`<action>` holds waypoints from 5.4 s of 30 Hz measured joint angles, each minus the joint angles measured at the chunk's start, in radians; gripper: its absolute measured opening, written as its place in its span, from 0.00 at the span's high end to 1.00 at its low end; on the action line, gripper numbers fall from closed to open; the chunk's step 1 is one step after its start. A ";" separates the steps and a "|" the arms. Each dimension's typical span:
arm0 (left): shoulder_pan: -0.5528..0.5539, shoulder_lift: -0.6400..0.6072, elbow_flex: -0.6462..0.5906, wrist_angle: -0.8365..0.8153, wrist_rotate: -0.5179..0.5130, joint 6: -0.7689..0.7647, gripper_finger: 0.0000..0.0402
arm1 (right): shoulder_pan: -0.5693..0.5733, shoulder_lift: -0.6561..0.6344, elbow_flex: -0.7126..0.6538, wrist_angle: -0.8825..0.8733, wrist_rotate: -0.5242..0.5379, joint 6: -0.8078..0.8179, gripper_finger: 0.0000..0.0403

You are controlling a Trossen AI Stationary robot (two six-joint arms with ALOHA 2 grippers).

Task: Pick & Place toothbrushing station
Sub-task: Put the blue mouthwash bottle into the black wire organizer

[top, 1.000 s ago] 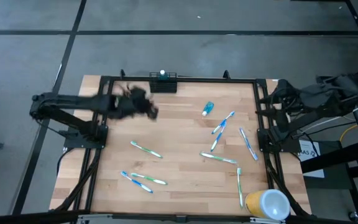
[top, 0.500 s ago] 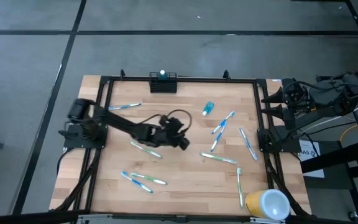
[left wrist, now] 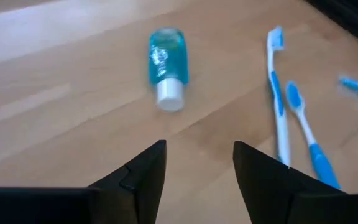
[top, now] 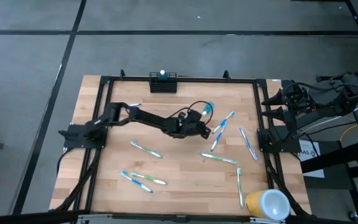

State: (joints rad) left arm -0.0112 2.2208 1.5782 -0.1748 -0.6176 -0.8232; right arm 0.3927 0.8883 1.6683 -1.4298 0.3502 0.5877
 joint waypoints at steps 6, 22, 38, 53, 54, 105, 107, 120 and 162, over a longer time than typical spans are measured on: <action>0.029 0.085 0.123 -0.042 -0.036 0.020 0.55 | 0.000 -0.001 0.000 -0.011 0.000 -0.005 0.43; 0.127 0.088 0.135 -0.023 0.099 0.127 0.55 | 0.000 -0.012 0.000 -0.010 0.000 -0.001 0.43; 0.152 0.148 0.136 -0.028 0.205 0.094 0.58 | 0.000 -0.012 0.000 0.063 -0.003 -0.024 0.43; 0.150 0.140 0.136 -0.057 0.182 0.087 0.80 | 0.000 -0.012 0.000 0.084 -0.002 -0.020 0.43; 0.147 0.132 0.135 -0.086 0.180 0.092 0.80 | 0.000 -0.012 0.000 0.084 -0.002 -0.020 0.43; 0.604 -0.537 0.134 -1.236 0.794 0.063 0.80 | 0.223 0.069 0.000 0.234 0.212 -0.151 0.43; 0.630 -0.518 0.134 -1.239 0.815 0.083 0.80 | 0.231 0.071 0.000 0.242 0.226 -0.152 0.43; 0.757 -0.455 0.136 -1.241 0.950 0.153 0.80 | 0.282 0.078 0.000 0.260 0.263 -0.126 0.43; 0.908 -0.157 0.612 -1.397 0.994 0.319 0.80 | 0.286 0.086 0.000 0.263 0.311 -0.077 0.43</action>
State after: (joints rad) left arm 0.8970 2.0636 2.1906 -1.5722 0.3763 -0.5037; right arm 0.6788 0.9741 1.6688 -1.1667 0.6615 0.5105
